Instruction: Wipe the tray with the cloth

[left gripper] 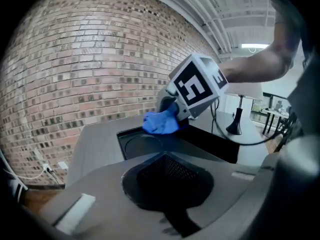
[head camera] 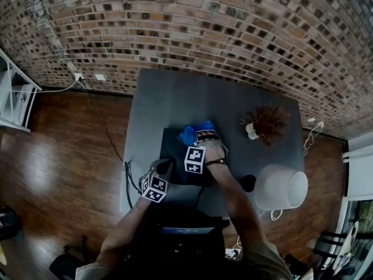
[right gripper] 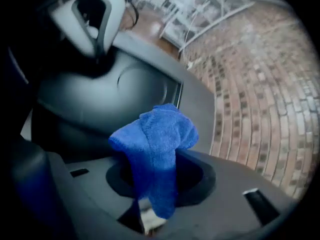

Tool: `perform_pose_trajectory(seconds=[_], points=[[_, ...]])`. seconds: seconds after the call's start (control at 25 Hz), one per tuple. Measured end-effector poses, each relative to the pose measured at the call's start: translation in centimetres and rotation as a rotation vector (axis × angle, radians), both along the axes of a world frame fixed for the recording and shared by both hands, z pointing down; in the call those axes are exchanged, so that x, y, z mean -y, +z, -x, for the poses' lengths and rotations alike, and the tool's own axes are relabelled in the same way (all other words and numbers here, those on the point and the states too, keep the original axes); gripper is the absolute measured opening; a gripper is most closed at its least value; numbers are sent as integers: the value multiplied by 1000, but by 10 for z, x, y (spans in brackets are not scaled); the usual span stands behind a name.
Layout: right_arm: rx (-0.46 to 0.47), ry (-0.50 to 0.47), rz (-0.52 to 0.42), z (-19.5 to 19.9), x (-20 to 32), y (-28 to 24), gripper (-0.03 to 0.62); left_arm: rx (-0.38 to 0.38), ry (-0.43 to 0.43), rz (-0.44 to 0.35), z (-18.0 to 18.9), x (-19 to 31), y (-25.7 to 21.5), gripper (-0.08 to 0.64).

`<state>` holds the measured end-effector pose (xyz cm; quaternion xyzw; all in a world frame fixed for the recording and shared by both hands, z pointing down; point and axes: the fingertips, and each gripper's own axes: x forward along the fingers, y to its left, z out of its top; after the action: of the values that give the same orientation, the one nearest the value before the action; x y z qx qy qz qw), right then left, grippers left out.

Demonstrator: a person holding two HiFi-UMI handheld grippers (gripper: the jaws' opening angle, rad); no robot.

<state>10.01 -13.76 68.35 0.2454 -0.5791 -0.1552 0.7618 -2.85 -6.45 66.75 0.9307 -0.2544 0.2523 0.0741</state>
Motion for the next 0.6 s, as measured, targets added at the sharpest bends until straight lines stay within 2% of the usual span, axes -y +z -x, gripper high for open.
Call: perform_pose_trajectory(seconds=[0.04,0.08,0.12,0.16,0.2,0.24,0.32,0.36,0.4,0.44,0.48,0.52,0.6], points=[[-90,99,26,-36,-4,-5,146,-2,1,-1,1,0,0,3],[-141,194,18,-63,-3,-13,146,-4,1,-1,1,0,0,3],[-138,261,-17,-76,1,-24,146,-6,0,0,2,0,0,3],[-97,278,-64,-71,9,-34,146,-8,-1,1,3,0,0,3],[-40,240,-113,-50,18,-42,146,-9,-3,3,5,0,-1,2],[21,156,-157,-17,26,-47,146,-11,-3,5,6,0,-1,2],[120,-67,-203,59,33,-41,146,-14,-7,7,7,-1,0,2],[136,-154,-197,86,32,-31,146,-14,-11,8,8,-1,0,2],[130,-203,-182,97,30,-19,146,-14,-16,9,8,-2,0,2],[122,-207,-168,94,27,-9,146,-13,-19,10,7,-2,0,3],[118,-167,-156,77,24,-2,143,-13,-19,9,7,-2,0,3],[99,-85,-132,47,17,2,143,-12,-15,7,6,-1,0,3],[-56,191,-28,-48,-10,11,143,-7,-4,3,4,-1,1,3]])
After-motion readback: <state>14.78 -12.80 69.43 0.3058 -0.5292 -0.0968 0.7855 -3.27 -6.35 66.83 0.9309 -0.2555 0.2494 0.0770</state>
